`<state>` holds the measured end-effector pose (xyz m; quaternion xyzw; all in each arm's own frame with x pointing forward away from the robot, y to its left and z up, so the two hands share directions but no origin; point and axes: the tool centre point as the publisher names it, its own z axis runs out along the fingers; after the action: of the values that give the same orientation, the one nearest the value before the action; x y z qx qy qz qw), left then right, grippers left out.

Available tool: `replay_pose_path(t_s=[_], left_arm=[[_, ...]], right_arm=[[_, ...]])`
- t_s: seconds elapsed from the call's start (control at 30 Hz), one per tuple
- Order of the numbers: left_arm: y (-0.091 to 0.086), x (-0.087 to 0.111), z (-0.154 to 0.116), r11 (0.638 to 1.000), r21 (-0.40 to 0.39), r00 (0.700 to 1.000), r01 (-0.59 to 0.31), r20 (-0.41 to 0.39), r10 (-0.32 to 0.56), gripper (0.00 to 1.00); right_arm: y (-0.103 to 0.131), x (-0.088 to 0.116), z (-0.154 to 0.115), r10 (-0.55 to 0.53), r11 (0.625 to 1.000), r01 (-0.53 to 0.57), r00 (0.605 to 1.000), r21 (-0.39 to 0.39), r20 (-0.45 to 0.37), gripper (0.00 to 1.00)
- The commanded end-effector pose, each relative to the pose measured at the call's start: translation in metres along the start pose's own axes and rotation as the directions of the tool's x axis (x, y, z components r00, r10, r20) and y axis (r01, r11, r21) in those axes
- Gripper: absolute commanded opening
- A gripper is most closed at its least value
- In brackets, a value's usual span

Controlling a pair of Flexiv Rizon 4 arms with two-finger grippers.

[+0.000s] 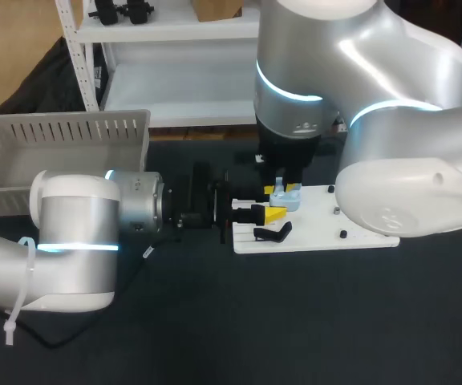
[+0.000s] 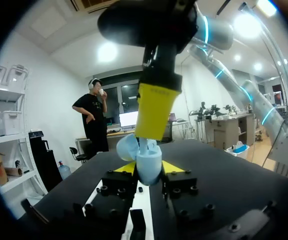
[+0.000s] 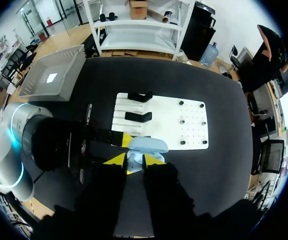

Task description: Pick up each earbud case from the left stands, insert the matching earbuds, close the lid, and place the case in the box.

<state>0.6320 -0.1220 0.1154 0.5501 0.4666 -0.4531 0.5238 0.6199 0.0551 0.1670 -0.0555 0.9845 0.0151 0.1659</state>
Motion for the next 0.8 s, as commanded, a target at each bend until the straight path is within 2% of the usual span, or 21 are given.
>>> replay_pose_path(t_s=[0.03,0.4,0.6,0.8], left_arm=[[-0.0003,0.0,0.0004,1.0,-0.001,1.0,-0.001,0.0,0.001,0.0],[-0.0003,0.0,0.0004,1.0,-0.001,1.0,-0.001,0.0,0.001,0.0],[-0.0003,0.0,0.0004,1.0,-0.001,1.0,-0.001,0.0,0.001,0.0],[-0.0003,0.0,0.0004,1.0,-0.001,1.0,-0.001,0.0,0.001,0.0]], right_arm=[[0.0001,-0.0015,0.0041,0.004,1.0,-0.004,1.0,0.002,0.0,0.0],[-0.0017,-0.0033,0.0096,-0.003,1.0,0.003,1.0,-0.008,-0.011,0.0],[-0.0039,-0.0021,0.0095,-0.061,0.998,0.06,0.998,-0.036,-0.011,0.0],[-0.0023,-0.005,0.0123,-0.093,0.995,0.093,0.996,-0.029,-0.014,0.0]])
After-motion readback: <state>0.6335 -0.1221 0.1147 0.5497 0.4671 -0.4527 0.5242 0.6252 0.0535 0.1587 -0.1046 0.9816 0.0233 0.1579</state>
